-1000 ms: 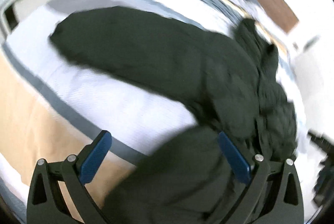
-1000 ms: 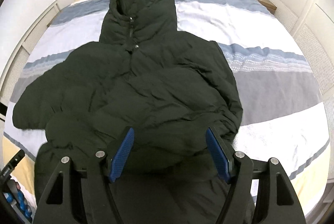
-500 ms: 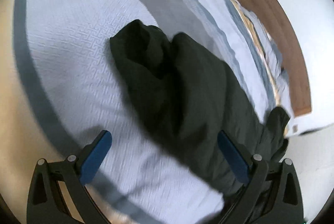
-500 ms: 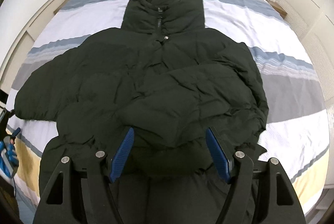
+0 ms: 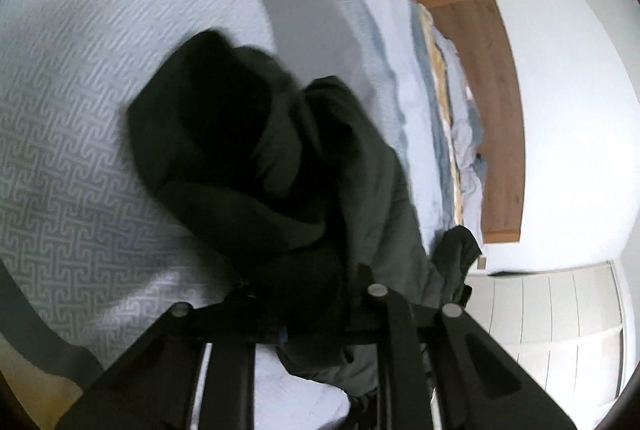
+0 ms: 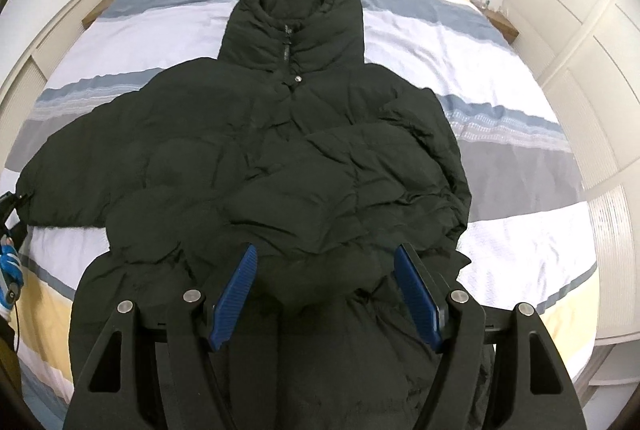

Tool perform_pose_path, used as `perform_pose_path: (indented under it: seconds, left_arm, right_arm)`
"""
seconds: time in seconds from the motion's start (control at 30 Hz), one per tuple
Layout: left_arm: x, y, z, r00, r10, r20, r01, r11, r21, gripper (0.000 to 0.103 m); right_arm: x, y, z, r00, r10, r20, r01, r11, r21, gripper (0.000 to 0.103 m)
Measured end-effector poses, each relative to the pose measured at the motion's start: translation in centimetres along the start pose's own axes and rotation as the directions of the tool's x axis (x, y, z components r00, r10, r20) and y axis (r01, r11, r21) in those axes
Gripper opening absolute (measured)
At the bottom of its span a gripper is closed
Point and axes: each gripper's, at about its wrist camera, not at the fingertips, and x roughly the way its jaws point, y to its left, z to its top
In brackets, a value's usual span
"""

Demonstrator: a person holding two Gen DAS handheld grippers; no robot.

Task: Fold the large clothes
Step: 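Grasp the other coat sleeve with the left tool and lift it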

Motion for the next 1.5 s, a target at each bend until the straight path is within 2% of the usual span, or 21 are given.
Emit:
perform_pose_path:
  seconds: [0.2,0.37,0.5,0.63,0.8,1.0,1.17,1.23,1.33,1.43,1.5]
  left_arm:
    - [-2.0,-3.8,-0.3,1.000,-0.001,0.013,-0.001,0.991,0.135,0.012]
    - [-4.3,-8.3,-2.7,0.998,0.017,0.054,-0.031,0.967,0.253,0.012]
    - [-5.7,-13.8,-6.0,0.995,0.026,0.093,-0.059,0.928,0.368,0.012]
    - [-6.3,-18.7,-10.2,0.995,0.001,0.097,-0.046,0.886,0.461,0.012]
    - [-4.7,-24.1,-16.0,0.998,-0.001,0.059,-0.033,0.826,0.562,0.011]
    - [-0.6,-28.4,-23.0,0.999,0.042,-0.030,-0.012,0.754,0.657,0.011]
    - [3.3,-29.3,-28.4,0.989,0.111,-0.099,-0.003,0.682,0.731,0.011]
    - [4.9,-29.0,-30.9,0.980,0.156,-0.123,-0.006,0.645,0.764,0.011]
    - [7.0,-28.5,-33.7,0.965,0.213,-0.155,-0.006,0.607,0.794,0.011]
    - [8.9,-27.8,-35.4,0.950,0.259,-0.174,-0.009,0.580,0.815,0.011]
    - [9.9,-27.2,-36.0,0.942,0.280,-0.186,-0.011,0.580,0.815,0.012]
  right_arm:
    - [-1.2,0.4,-0.3,1.000,0.014,0.027,-0.014,1.000,-0.002,0.070]
    - [-0.3,-0.6,-0.9,0.997,0.070,0.039,-0.070,0.998,-0.003,0.070]
    - [-0.1,-3.2,-1.8,0.992,0.115,0.053,-0.116,0.993,0.021,0.070]
    - [-0.4,-7.2,-2.2,0.989,0.126,0.081,-0.131,0.990,0.059,0.070]
    - [-1.6,-12.7,-3.3,0.988,0.110,0.108,-0.122,0.986,0.115,0.070]
    - [-2.8,-17.7,-4.8,0.988,0.075,0.135,-0.099,0.979,0.180,0.070]
    - [-2.9,-19.9,-5.7,0.988,0.072,0.139,-0.101,0.972,0.213,0.070]
    - [-2.6,-20.6,-6.1,0.988,0.071,0.134,-0.100,0.969,0.224,0.070]
    - [-2.0,-21.2,-6.5,0.990,0.069,0.122,-0.097,0.966,0.238,0.070]
    - [-1.0,-21.2,-6.9,0.993,0.071,0.099,-0.094,0.966,0.242,0.070]
    - [-0.4,-21.0,-7.1,0.993,0.074,0.087,-0.093,0.966,0.240,0.070]
